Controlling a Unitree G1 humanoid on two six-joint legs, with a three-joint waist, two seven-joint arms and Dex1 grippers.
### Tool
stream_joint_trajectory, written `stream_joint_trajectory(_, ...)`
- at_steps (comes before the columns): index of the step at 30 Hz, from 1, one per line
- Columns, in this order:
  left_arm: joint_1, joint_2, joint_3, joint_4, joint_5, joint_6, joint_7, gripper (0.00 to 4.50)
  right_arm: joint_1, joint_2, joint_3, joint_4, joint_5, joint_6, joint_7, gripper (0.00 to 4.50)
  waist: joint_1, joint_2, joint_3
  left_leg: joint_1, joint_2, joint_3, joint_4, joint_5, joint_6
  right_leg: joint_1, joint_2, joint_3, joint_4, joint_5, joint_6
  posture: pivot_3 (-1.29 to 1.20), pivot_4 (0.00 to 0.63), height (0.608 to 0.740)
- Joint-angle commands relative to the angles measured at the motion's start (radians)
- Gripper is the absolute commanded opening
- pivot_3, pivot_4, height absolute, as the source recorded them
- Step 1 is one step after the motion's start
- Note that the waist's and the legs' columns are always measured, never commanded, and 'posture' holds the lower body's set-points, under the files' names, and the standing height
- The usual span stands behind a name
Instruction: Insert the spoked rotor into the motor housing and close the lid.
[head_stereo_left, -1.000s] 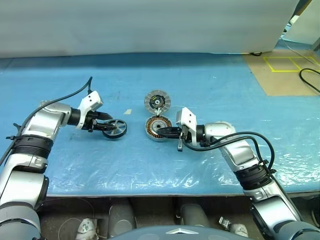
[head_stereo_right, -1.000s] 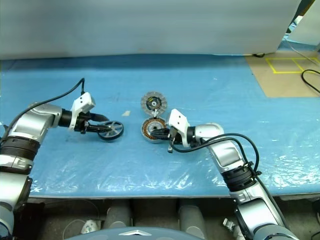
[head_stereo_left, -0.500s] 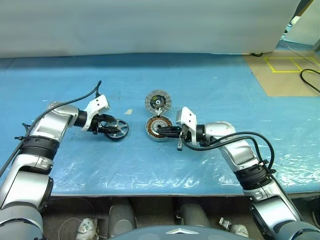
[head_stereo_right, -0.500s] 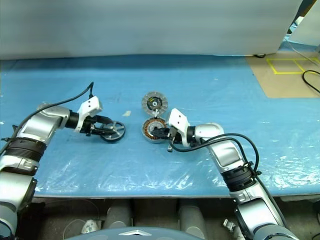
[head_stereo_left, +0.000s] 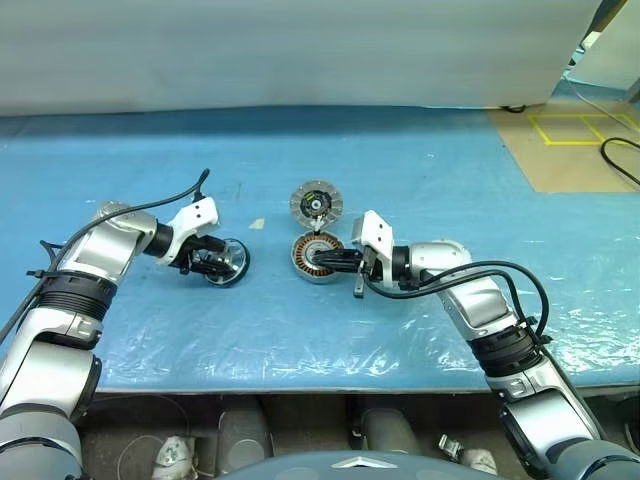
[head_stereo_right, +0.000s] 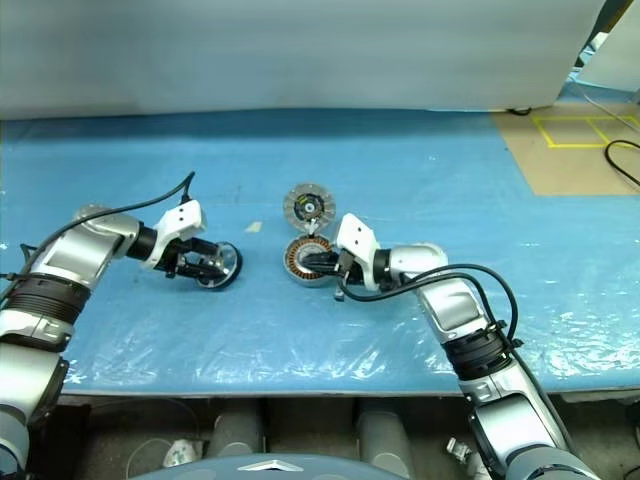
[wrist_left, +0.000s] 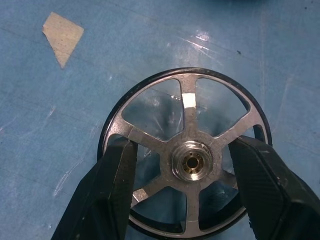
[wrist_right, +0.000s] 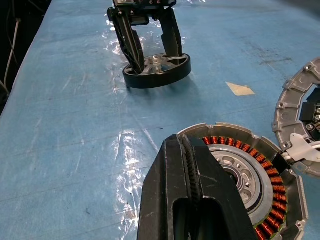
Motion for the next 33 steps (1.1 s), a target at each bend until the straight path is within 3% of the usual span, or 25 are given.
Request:
stream_joint_trajectory(1,0.005,0.017,-0.024,0.003,0.033,-0.01,-0.012,2.93,-0.02,0.0,-0.023,-0.01,0.013,-0.02,-0.001,0.0,-0.001,0.0,0.0,0.0,0.0,0.0,0.0,0.0,0.0,0.0,0.0,0.0,0.0,0.0,0.0,0.0,0.15,0.74)
stream_joint_trajectory(2,0.003,0.016,-0.024,0.008,0.035,-0.013,-0.012,2.93,-0.021,0.0,-0.023,-0.01,0.013,-0.02,-0.002,0.0,-0.001,0.0,0.0,0.0,0.0,0.0,0.0,0.0,0.0,0.0,0.0,0.0,0.0,0.0,0.0,0.0,0.15,0.74)
stream_joint_trajectory(8,-0.014,-0.015,0.013,0.02,0.013,-0.018,0.015,1.93,-0.022,-0.005,-0.031,-0.014,0.016,-0.02,-0.004,0.0,0.003,0.001,-0.001,0.001,-0.003,0.0,0.0,0.0,0.0,0.001,-0.002,0.0,0.0,0.0,0.0,0.0,0.15,0.74)
stream_joint_trajectory(22,-0.046,-0.084,0.136,-0.137,-0.252,0.238,-0.039,1.9,0.052,-0.071,-0.138,-0.06,0.065,0.016,-0.018,0.0,0.019,0.0,0.0,-0.004,-0.004,-0.002,-0.002,0.0,0.0,-0.001,-0.002,-0.001,-0.001,-0.001,0.001,0.0,0.15,0.74)
stream_joint_trajectory(33,-0.133,-0.28,0.134,-0.056,-0.296,0.181,0.042,1.9,0.126,-0.128,-0.169,-0.082,0.089,-0.012,0.001,0.0,0.019,0.0,0.0,-0.004,-0.005,-0.002,-0.002,0.0,0.0,-0.001,-0.002,-0.001,-0.003,0.0,0.001,0.0,0.15,0.74)
